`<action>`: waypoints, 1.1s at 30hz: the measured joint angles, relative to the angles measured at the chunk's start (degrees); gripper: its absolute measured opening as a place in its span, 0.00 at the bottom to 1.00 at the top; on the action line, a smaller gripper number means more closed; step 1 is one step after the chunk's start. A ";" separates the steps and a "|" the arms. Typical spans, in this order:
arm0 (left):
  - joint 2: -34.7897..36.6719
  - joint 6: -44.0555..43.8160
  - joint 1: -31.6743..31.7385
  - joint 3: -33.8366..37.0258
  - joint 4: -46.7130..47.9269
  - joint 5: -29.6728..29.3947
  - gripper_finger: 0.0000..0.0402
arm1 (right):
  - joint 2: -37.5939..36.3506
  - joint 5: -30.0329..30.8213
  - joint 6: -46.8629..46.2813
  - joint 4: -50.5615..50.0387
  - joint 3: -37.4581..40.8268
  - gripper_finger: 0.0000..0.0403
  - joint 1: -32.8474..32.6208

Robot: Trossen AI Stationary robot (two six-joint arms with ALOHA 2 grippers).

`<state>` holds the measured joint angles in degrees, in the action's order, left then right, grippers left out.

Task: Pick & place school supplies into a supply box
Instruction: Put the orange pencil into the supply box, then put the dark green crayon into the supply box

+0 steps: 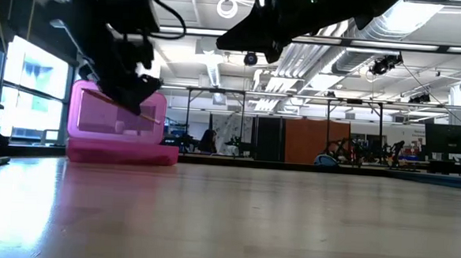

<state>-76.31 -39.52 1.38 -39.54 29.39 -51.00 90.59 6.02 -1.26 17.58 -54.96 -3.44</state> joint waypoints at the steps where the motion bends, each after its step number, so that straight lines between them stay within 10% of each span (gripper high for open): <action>1: 0.06 2.83 2.68 0.31 -0.89 0.93 0.08 | 0.00 0.00 0.00 -0.04 0.00 0.00 0.00; 8: -3.46 15.36 18.58 5.80 -16.61 18.44 0.11 | 0.00 0.00 0.04 -0.73 0.00 0.00 0.02; 21: -5.60 19.07 24.14 5.81 -20.53 21.75 0.34 | 4.04 -1.11 1.06 2.48 -0.02 0.01 0.02; 33: 3.47 24.86 24.14 -14.10 6.39 19.94 0.35 | 19.75 -1.02 2.97 26.04 -3.94 0.26 -2.48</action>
<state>-72.84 -14.65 25.52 -53.64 35.78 -31.06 110.34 5.01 1.71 43.63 -58.90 -5.93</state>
